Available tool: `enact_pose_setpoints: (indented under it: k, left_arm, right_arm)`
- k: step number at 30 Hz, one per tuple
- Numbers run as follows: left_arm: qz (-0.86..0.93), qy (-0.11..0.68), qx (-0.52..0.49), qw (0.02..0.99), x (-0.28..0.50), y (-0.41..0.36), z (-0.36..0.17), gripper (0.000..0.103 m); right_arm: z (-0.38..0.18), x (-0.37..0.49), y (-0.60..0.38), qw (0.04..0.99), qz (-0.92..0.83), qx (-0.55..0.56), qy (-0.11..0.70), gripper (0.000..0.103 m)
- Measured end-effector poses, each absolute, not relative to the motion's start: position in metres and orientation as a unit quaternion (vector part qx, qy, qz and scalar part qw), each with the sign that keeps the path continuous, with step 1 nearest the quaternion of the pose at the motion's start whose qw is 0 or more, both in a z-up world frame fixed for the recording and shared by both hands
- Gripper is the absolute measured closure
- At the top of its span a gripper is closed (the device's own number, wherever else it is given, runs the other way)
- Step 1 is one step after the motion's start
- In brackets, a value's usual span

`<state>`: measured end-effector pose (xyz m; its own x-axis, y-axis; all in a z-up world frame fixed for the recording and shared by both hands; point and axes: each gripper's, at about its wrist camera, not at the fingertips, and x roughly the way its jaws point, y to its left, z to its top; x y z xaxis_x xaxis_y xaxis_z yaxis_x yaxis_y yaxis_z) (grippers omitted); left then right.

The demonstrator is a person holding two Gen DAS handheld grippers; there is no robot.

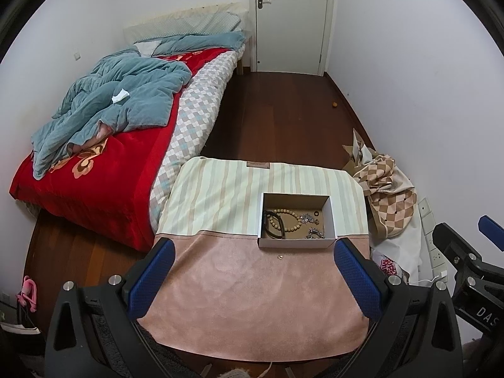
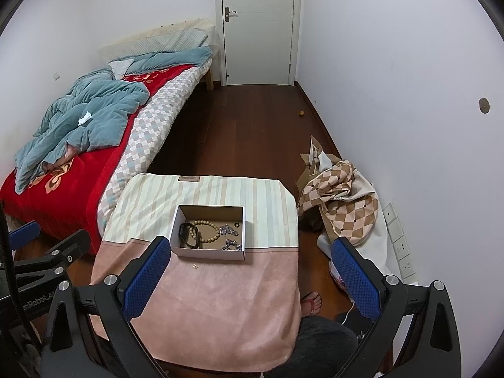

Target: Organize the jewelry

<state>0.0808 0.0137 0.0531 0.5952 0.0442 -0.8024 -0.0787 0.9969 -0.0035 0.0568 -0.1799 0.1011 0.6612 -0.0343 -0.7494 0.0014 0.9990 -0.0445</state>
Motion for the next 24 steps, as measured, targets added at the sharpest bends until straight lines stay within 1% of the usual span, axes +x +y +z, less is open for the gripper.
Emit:
enact_pose_setpoints:
  k: [24]
  left_arm:
    - [0.033,0.438,-0.018,0.898,0.074,0.013,0.064,0.0]
  right_arm:
    - [0.105,0.049,-0.185,0.913,-0.008,-0.019,0.408,0.0]
